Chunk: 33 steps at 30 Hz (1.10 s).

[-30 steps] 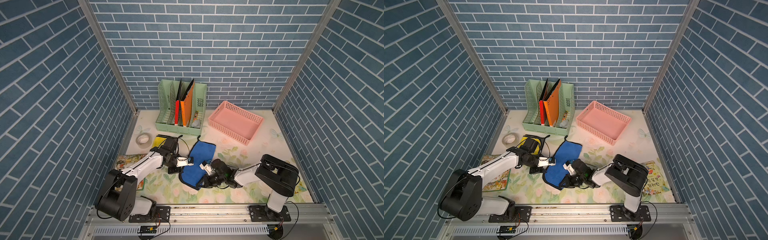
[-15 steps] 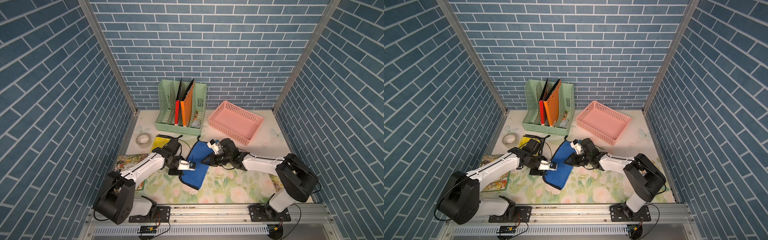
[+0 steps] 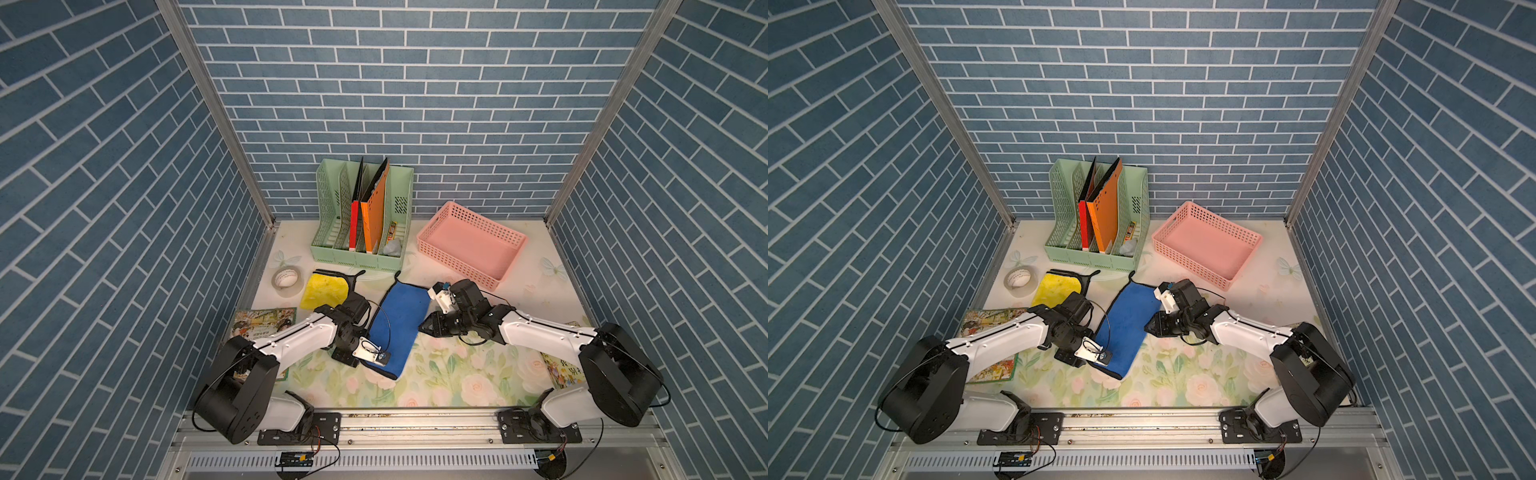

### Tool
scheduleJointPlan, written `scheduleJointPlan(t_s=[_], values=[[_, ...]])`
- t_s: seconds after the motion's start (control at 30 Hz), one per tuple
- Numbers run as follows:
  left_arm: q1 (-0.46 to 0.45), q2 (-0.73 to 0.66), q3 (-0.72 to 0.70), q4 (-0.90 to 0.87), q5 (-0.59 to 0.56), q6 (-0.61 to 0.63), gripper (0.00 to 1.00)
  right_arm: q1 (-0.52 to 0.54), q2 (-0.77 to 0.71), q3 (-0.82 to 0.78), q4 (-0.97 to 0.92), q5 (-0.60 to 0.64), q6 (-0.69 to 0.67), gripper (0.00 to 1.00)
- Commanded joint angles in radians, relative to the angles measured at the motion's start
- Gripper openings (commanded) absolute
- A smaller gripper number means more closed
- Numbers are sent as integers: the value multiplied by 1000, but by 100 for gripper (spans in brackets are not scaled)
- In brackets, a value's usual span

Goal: Fold the square dishcloth
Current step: Fold the cleaning item at the center of the board.

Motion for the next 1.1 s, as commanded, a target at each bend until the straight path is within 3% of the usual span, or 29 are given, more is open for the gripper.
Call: scheduleJointPlan(t_s=[0.0,0.23,0.37,0.57,0.63,0.73,0.83,1.0,1.07], values=[[-17,-4,-43,-4,-36,27,54,0,-4,1,-24,31,-29,30],[-44,-5,-124,169,-70,-22,46,3,7,31,-37,41,-51,31],[-50,0,-120,162,-43,-44,18,2,-33,61,-92,51,-108,35],[-40,51,15,-17,72,-120,6,16,-165,56,-128,147,-276,40],[-12,78,95,-107,153,-146,5,64,-252,29,-119,246,-403,45],[33,133,228,-268,286,-171,2,240,-412,-51,-70,395,-663,59],[81,195,344,-395,416,-179,0,341,-539,-119,-63,499,-833,67],[141,297,465,-553,539,-168,0,493,-658,-205,-19,630,-997,74],[145,326,489,-582,546,-170,0,606,-655,-239,22,721,-1069,75]])
